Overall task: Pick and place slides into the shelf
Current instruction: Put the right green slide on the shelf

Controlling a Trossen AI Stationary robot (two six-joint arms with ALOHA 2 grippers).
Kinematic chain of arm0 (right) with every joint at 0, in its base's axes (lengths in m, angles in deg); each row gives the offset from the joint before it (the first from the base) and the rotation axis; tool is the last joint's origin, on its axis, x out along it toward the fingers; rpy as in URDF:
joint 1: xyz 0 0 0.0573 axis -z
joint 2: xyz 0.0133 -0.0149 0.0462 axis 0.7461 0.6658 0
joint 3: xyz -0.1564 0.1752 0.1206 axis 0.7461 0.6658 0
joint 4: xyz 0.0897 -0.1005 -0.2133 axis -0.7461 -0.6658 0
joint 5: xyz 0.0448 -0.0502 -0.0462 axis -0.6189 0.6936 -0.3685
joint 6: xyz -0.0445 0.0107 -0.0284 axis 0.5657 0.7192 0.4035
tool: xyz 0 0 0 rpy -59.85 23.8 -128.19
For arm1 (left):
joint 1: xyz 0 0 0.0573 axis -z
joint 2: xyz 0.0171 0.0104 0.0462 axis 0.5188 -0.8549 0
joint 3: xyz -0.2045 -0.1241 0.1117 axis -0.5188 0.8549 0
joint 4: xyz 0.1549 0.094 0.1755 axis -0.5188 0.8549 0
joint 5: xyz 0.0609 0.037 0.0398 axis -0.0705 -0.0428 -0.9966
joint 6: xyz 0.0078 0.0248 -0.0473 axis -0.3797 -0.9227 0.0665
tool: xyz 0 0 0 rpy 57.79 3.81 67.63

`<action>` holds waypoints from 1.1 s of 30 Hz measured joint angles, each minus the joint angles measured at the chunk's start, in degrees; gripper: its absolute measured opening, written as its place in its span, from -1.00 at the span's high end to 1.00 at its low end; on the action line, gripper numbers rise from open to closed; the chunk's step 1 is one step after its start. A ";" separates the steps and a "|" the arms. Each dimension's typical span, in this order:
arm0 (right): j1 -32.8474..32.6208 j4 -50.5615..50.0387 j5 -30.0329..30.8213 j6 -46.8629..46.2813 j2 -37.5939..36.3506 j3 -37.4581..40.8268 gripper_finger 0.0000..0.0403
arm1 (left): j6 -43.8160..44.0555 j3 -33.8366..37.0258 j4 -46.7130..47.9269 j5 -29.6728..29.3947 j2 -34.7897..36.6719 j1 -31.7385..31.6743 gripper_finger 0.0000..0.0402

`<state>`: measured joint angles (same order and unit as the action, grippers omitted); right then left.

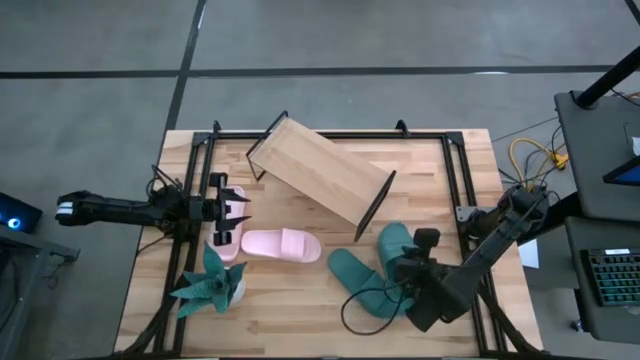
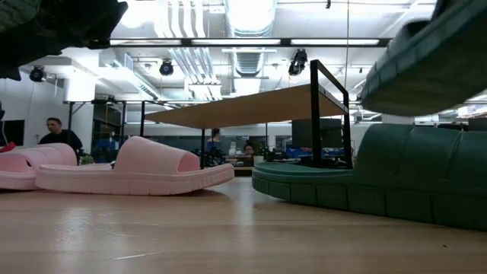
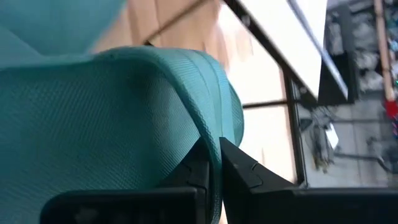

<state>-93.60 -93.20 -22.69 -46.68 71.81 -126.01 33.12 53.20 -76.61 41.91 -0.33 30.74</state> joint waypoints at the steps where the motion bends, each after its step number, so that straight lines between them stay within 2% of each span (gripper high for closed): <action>1: 0.00 -0.02 -0.02 1.58 -0.22 -1.41 0.94 | -0.01 0.00 0.00 0.00 0.00 0.00 0.17; 10: -0.02 0.77 1.87 10.87 -0.49 -13.57 0.94 | -0.02 0.00 -0.01 0.00 0.00 0.00 0.17; 17: 0.00 1.27 9.87 15.10 -0.49 -18.58 0.94 | -0.01 0.00 0.00 0.00 0.00 0.00 0.17; 21: 0.00 1.92 16.23 19.09 -0.49 -19.58 0.94 | 0.00 0.00 0.00 0.00 0.00 0.00 0.17; 26: 0.28 5.46 20.53 25.32 -0.49 -20.03 0.94 | -1.97 -0.02 -0.57 0.14 0.00 0.00 0.17; 29: 0.57 10.80 22.75 33.25 -0.49 -19.94 0.94 | -4.27 -0.30 -3.75 3.26 -0.18 0.00 0.17; 33: 2.02 22.76 22.60 47.69 -0.49 -19.94 0.94 | -5.62 -0.33 -8.13 10.60 -1.48 0.00 0.17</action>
<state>-91.58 -70.43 -0.09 1.00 71.32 -145.95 27.50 52.86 -84.74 52.51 -1.82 30.74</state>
